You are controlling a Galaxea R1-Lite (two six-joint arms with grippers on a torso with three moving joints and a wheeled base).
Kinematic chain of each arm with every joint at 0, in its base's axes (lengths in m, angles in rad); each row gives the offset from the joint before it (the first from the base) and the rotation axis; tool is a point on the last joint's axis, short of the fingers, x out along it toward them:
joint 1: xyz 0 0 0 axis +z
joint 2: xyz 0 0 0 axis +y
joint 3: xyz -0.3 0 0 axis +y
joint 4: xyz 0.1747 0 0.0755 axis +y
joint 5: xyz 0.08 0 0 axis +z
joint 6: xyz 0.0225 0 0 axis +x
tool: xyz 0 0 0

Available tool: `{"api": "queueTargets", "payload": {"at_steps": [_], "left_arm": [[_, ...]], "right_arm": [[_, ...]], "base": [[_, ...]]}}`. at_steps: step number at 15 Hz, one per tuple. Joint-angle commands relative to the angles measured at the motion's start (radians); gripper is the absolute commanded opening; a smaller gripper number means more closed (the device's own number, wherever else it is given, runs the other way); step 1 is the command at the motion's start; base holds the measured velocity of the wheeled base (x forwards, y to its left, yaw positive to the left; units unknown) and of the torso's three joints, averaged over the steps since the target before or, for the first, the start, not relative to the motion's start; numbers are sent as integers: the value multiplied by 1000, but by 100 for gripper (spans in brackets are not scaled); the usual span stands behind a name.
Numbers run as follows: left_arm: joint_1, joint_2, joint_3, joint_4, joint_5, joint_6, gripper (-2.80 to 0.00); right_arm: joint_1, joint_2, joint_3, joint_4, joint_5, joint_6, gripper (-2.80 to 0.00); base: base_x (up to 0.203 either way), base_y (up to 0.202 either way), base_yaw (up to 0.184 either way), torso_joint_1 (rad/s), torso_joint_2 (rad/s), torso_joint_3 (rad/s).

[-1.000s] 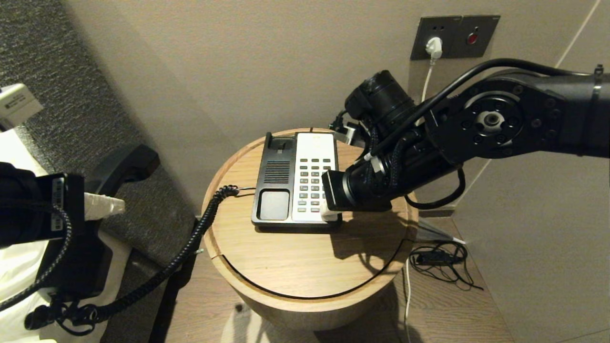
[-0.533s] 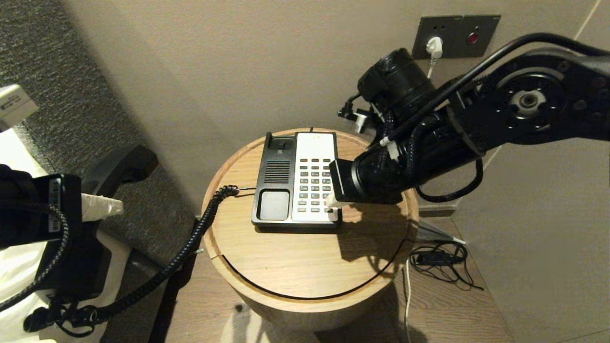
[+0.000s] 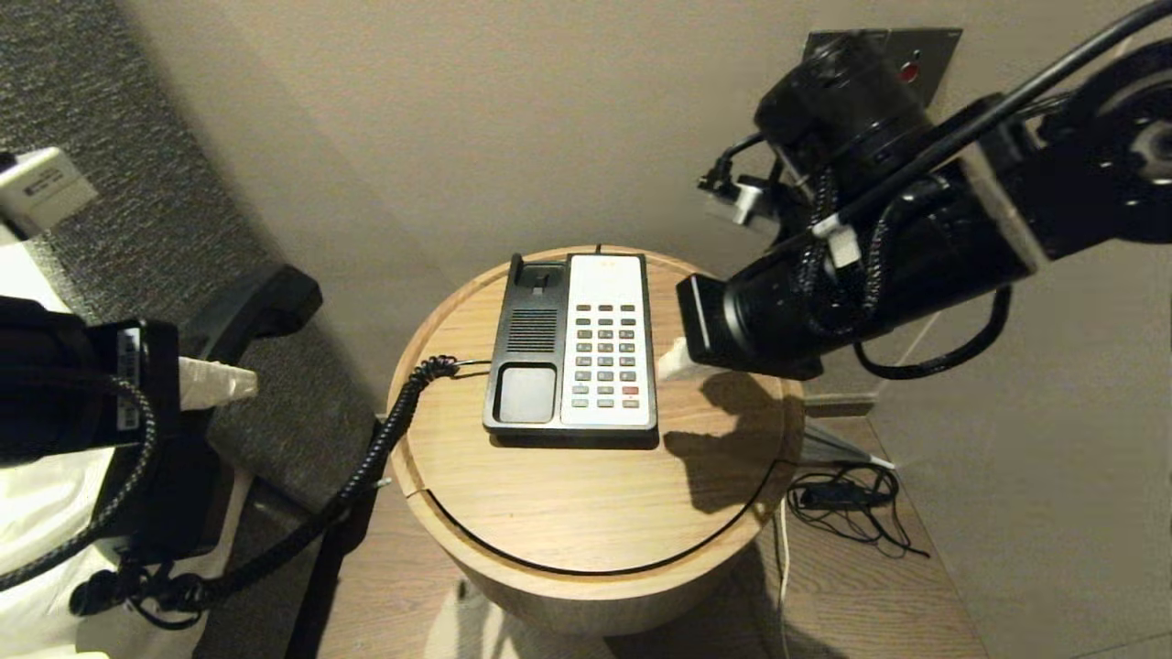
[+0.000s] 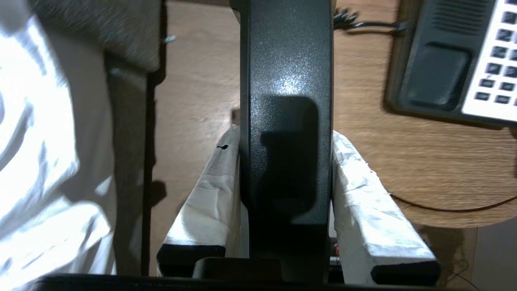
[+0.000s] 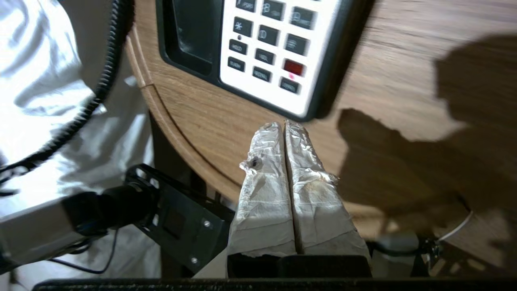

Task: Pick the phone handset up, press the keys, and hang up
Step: Put the handset back

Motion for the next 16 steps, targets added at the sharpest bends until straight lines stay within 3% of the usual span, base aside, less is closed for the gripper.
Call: {"api": "queueTargets", "payload": {"at_steps": [1, 5, 9, 12, 16], "left_arm": [[-13, 38, -4, -23, 1, 10, -280], [-73, 135, -4, -171, 3, 57, -280], [-123, 260, -47, -312, 37, 164, -280], [-147, 327, -115, -319, 56, 175, -280], [-180, 435, -189, -330, 130, 176, -280]], "right_arm": [[-37, -174, 53, 4, -2, 13, -280], [-187, -507, 222, 0, -48, 30, -280], [-373, -866, 502, -18, -58, 47, -280], [-429, -1060, 734, -92, -64, 106, -280], [-440, -1148, 796, -105, -42, 121, -280]], "base": [[0, 0, 0, 0, 0, 0], [0, 0, 0, 0, 0, 0], [0, 0, 0, 0, 0, 0], [0, 0, 0, 0, 0, 0], [0, 0, 0, 0, 0, 0]]}}
